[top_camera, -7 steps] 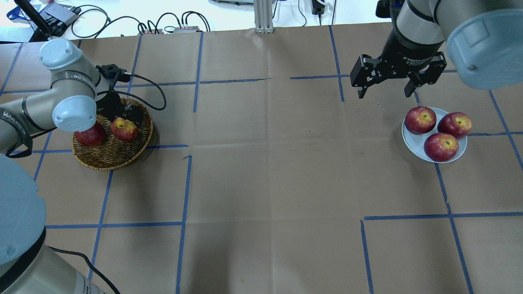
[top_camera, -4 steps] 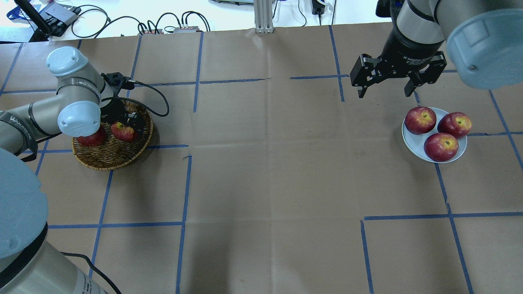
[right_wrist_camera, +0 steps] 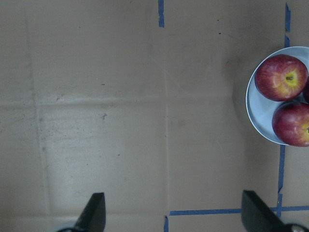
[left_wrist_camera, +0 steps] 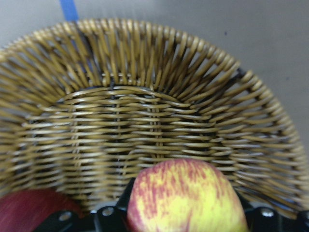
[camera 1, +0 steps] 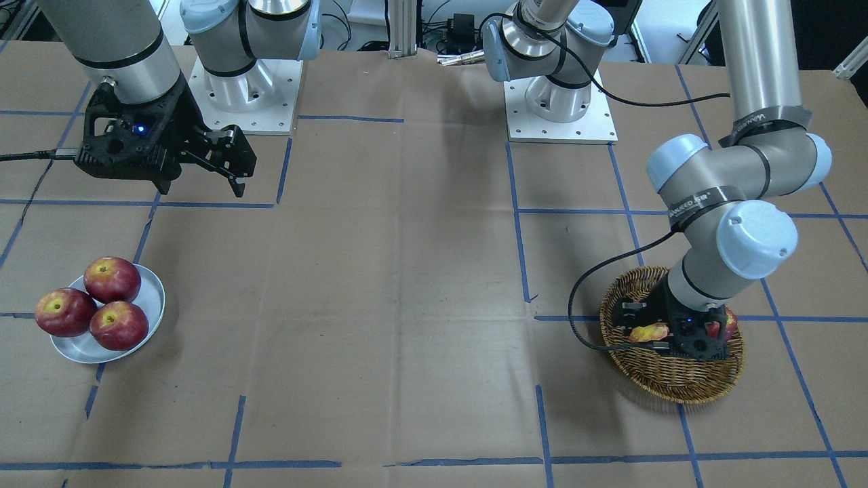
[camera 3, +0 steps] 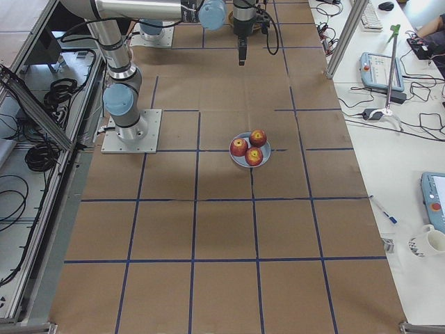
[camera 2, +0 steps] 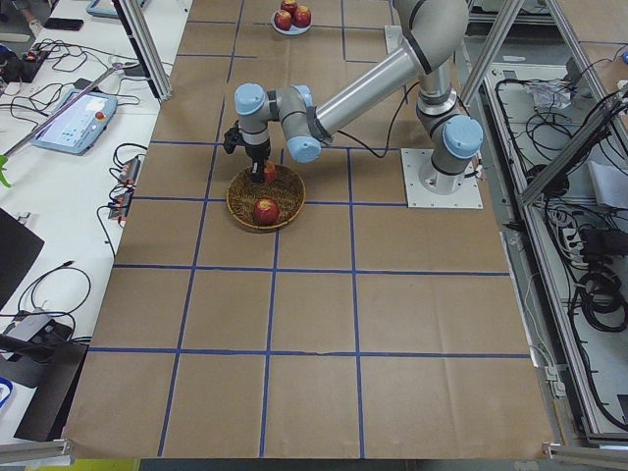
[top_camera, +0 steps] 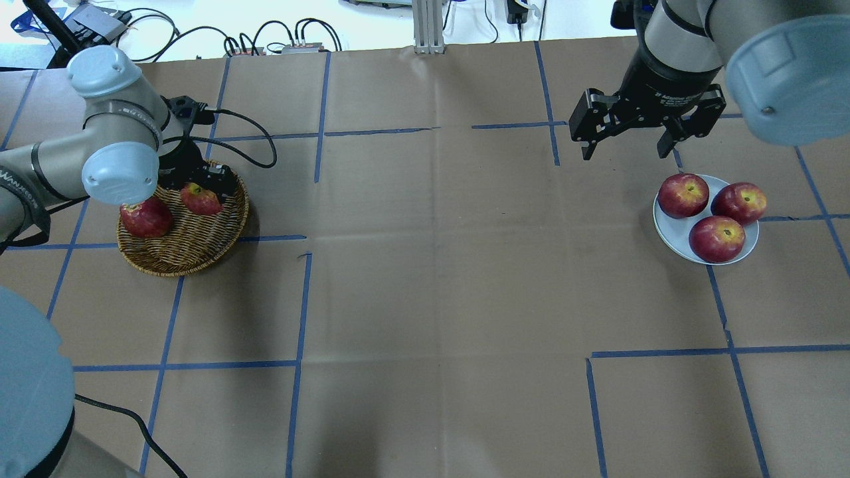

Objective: Transfer apple from basket to plate
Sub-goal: 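Lift the apple with the left gripper and carry it toward the table center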

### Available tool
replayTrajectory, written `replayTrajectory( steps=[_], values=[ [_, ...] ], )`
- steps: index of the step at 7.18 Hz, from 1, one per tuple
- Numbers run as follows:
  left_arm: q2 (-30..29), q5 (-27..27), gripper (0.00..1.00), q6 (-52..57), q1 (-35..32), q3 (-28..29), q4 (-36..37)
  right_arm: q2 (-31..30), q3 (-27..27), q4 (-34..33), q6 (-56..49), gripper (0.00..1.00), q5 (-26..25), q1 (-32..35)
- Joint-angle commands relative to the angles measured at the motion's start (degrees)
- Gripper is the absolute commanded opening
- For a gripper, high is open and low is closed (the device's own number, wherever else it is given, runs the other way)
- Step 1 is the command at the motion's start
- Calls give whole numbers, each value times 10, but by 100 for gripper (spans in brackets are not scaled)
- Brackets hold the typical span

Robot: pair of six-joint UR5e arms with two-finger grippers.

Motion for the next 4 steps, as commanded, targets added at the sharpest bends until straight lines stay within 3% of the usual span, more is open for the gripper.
replayTrajectory(
  steps=[1, 4],
  values=[
    [18, 3, 50, -162, -126, 37, -36, 0, -1, -1, 0, 100, 0, 0],
    [-43, 0, 49, -328, -264, 64, -35, 0, 0, -1, 0, 100, 0, 0]
  ],
)
